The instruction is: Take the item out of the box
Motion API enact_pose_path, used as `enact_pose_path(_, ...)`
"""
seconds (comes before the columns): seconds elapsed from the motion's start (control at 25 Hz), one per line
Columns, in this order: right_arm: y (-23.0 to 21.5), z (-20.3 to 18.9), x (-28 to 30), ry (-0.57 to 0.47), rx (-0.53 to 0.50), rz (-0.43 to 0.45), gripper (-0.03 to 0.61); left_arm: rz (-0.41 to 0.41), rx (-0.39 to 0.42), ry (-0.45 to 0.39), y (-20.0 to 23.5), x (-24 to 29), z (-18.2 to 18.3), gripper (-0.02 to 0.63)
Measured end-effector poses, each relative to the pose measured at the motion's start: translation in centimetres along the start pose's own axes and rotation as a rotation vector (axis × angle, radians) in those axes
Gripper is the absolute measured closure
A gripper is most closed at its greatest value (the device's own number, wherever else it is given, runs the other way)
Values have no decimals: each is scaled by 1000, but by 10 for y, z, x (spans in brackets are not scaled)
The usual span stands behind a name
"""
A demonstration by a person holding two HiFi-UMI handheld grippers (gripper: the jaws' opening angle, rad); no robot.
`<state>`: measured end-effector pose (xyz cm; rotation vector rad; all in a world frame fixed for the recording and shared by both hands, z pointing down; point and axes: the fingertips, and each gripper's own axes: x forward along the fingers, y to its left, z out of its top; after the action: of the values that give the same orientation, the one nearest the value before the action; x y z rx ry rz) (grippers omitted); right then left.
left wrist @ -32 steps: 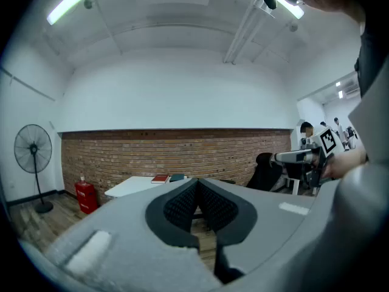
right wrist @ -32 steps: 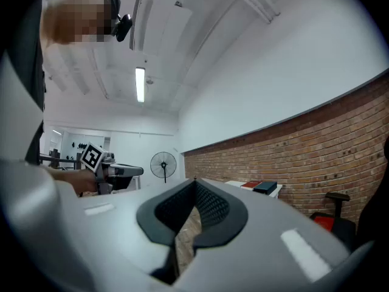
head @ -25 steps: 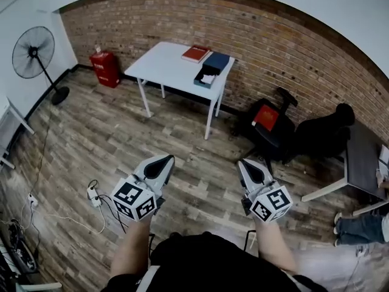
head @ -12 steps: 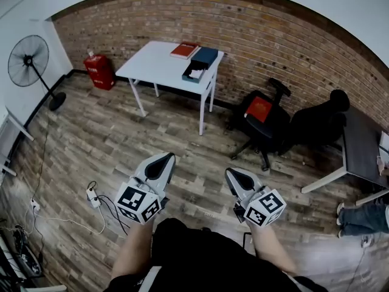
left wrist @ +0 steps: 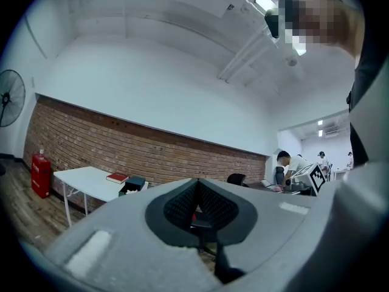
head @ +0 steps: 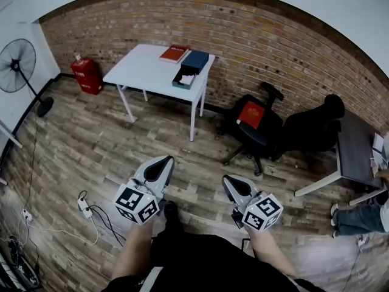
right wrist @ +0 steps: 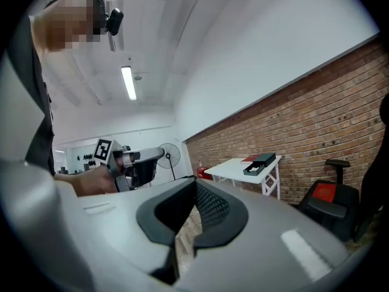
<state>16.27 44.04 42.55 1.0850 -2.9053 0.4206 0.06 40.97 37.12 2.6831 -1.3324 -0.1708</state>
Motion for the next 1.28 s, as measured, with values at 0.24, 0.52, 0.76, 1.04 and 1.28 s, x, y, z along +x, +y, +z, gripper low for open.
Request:
enact_pose_path(0.24, -37, 11, 64, 9, 17, -37, 577, -45, 7, 24, 62, 44, 7, 609)
enact_pose_path(0.52, -58, 17, 157, 40, 35, -19, 577, -82, 0, 62, 137, 79, 15, 609)
enact_pose_path(0.76, -58, 27, 222, 63, 16, -8, 577, -76, -32, 81, 193, 83, 18, 609)
enact_pose_path(1.04, -58, 26, 265, 80, 27, 3, 577, -56, -72, 112, 241, 91, 5, 609)
enact_pose_path(1.28, -99, 21, 287, 94, 65, 5, 577, -47, -84, 154, 260, 131, -11, 609)
